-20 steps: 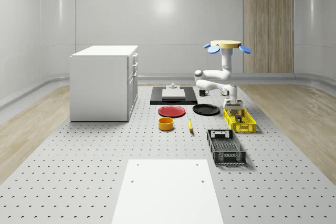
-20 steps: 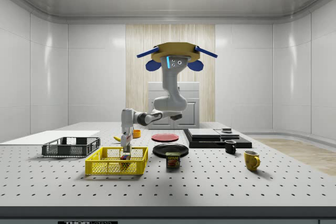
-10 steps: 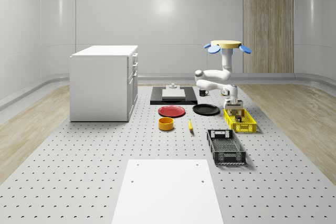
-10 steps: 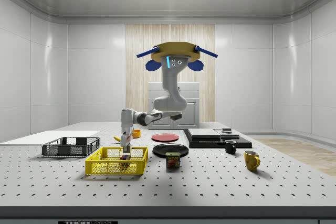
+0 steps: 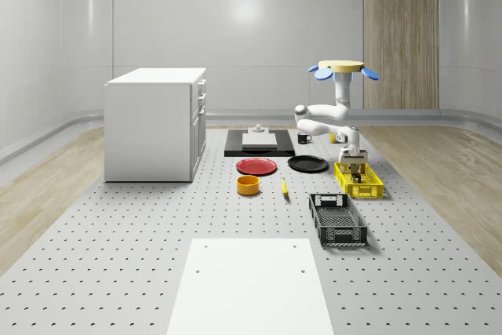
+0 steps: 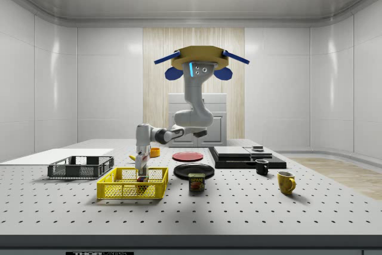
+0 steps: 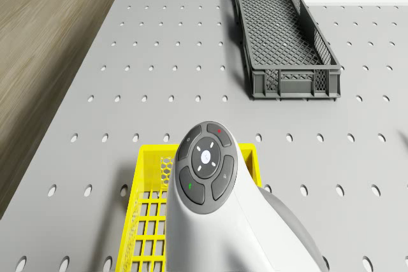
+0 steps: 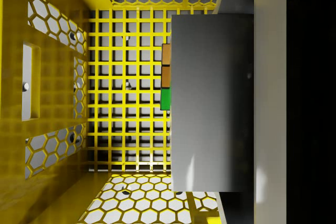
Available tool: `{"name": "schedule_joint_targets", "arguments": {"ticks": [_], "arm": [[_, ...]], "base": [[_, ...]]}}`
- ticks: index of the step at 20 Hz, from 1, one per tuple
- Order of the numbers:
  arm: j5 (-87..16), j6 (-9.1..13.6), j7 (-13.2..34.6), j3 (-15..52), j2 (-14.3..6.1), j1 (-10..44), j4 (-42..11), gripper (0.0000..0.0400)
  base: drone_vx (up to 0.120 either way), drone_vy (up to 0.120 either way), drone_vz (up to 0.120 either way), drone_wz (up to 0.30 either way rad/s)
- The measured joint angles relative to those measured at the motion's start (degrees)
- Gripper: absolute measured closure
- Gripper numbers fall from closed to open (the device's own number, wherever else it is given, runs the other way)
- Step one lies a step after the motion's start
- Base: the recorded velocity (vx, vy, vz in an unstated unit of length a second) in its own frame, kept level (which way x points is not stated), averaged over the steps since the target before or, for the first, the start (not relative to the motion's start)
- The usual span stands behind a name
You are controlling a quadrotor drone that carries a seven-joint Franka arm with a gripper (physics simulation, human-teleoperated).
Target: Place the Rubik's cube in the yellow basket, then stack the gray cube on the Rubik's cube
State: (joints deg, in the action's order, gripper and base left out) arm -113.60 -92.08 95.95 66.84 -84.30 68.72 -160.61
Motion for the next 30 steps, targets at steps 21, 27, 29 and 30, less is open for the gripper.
{"name": "schedule_joint_targets", "arguments": {"ticks": [21, 27, 29, 30], "arm": [[-0.76, 0.43, 1.81, -0.71, 0.17, 0.65, -1.16, 0.0150], [-0.84, 0.49, 1.78, -0.78, 0.20, 0.51, -1.28, 0.0047], [-0.86, 0.51, 1.77, -0.79, 0.22, 0.48, -1.30, 0.0028], [-0.87, 0.53, 1.76, -0.80, 0.23, 0.47, -1.31, 0.0022]], "base": [[0.000, 0.000, 0.000, 0.000], [0.000, 0.000, 0.000, 0.000], [0.000, 0.000, 0.000, 0.000], [0.000, 0.000, 0.000, 0.000]]}}
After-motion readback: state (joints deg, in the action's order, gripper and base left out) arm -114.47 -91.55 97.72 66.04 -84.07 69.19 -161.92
